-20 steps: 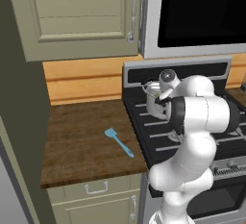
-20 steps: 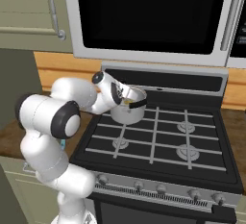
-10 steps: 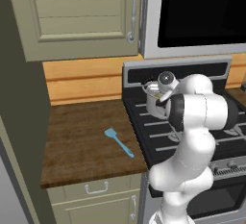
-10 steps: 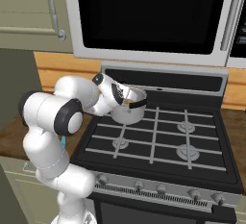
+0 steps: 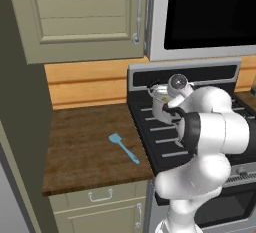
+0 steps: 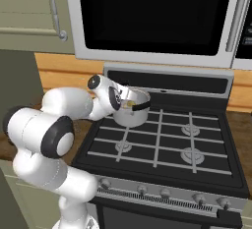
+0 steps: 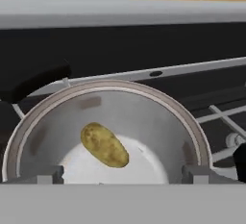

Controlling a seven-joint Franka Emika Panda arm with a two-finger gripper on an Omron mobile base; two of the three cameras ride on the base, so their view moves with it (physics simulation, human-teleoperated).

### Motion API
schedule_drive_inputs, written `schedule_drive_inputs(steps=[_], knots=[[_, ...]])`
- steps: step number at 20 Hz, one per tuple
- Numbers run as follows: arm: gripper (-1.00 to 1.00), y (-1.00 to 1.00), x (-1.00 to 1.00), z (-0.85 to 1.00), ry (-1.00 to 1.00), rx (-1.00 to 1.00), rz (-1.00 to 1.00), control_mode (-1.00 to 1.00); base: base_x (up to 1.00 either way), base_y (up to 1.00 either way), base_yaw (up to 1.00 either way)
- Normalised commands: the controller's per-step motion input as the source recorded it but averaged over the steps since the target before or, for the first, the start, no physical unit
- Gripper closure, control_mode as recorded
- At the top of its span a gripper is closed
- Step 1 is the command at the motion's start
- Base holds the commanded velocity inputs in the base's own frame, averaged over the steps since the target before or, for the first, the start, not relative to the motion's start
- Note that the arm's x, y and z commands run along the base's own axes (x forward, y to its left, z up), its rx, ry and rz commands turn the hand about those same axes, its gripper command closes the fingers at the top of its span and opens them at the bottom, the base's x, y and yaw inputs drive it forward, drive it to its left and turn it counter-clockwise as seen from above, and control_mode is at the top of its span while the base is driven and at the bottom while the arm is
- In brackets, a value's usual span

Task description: Put the potato and garlic in the pot. Retrieve the spatula and lightly stir the vegetables in the pot.

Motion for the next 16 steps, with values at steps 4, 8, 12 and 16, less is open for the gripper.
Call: schedule_drive_inputs(steps=[4, 8, 12, 16], knots=[[-1.00, 0.47, -1.00, 0.70, 0.00, 0.01, 0.06, -1.00, 0.00, 0.00, 0.00], [-1.00, 0.64, -0.98, 0.93, 0.00, 0.02, 0.08, -1.00, 0.00, 0.00, 0.00], [-1.00, 0.69, -0.92, 0.75, 0.08, 0.01, 0.09, -1.00, 0.00, 0.00, 0.00], [-1.00, 0.72, -0.84, 0.15, 0.23, 0.05, 0.13, -1.00, 0.00, 0.00, 0.00]])
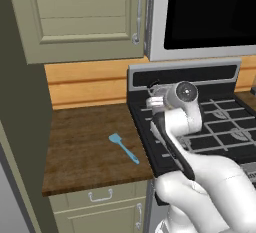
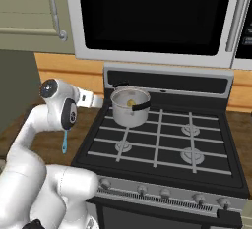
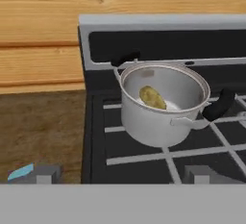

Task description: Put the potato and garlic in the pot. Retrieve the spatula and lightly stir the vegetables in the pot.

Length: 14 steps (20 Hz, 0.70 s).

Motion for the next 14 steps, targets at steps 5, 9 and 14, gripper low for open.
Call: schedule_drive_inputs(steps=[5, 9, 14], knots=[[-1.00, 0.77, -0.82, -0.02, 0.21, 0.07, 0.08, -1.00, 0.00, 0.00, 0.00], [-1.00, 0.51, -0.51, -0.14, 0.22, 0.01, 0.00, -1.00, 0.00, 0.00, 0.00], [-1.00, 0.10, -0.22, -0.43, 0.34, 0.00, 0.00, -1.00, 0.00, 0.00, 0.00]])
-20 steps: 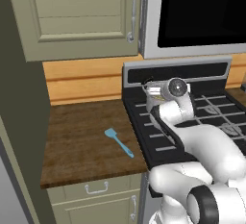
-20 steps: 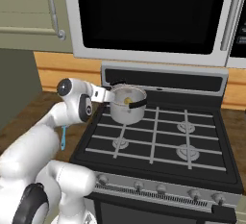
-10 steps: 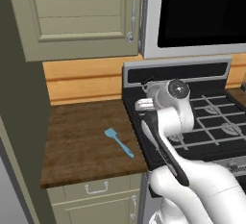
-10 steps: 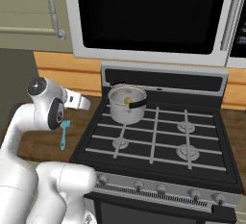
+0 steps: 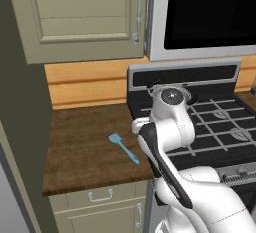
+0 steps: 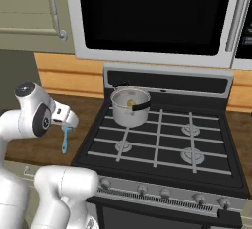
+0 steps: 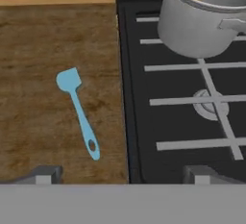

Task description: Put the potato and garlic in the pot. Retrieve the spatula and lightly stir the vegetables in the pot.

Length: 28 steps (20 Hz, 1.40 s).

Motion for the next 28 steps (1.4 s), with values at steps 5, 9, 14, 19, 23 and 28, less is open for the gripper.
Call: schedule_drive_inputs(steps=[5, 9, 14, 19, 23, 28], knots=[[-1.00, 0.25, -0.16, -0.55, 0.28, 0.00, 0.02, -1.00, 0.00, 0.00, 0.00], [-1.00, 0.37, 0.02, -0.48, 0.17, 0.00, 0.03, -1.00, 0.00, 0.00, 0.00], [-1.00, 0.20, 0.43, -0.54, 0.18, -0.03, 0.00, -1.00, 0.00, 0.00, 0.00], [-1.00, 0.34, 0.60, -0.51, 0.17, -0.04, 0.00, -1.00, 0.00, 0.00, 0.00], [-1.00, 0.07, 0.55, -0.52, 0.09, -0.05, 0.00, -1.00, 0.00, 0.00, 0.00], [-1.00, 0.01, 0.44, -0.55, 0.08, -0.04, 0.00, -1.00, 0.00, 0.00, 0.00]])
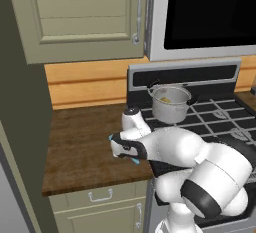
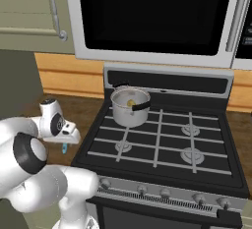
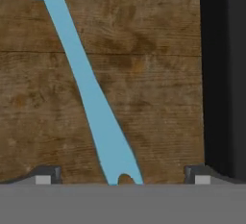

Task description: Put the potato and garlic in the pot. Retrieve the spatula and lightly stir the vegetables in the pot.

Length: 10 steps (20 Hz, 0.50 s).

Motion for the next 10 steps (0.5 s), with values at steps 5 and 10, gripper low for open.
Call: schedule_drive_inputs(steps=[5, 10], knots=[[-1.00, 0.03, 0.04, -0.52, 0.06, -0.01, 0.00, -1.00, 0.00, 0.00, 0.00], [1.00, 0.00, -0.01, -0.44, 0.02, -0.01, 0.00, -1.00, 0.00, 0.00, 0.00]])
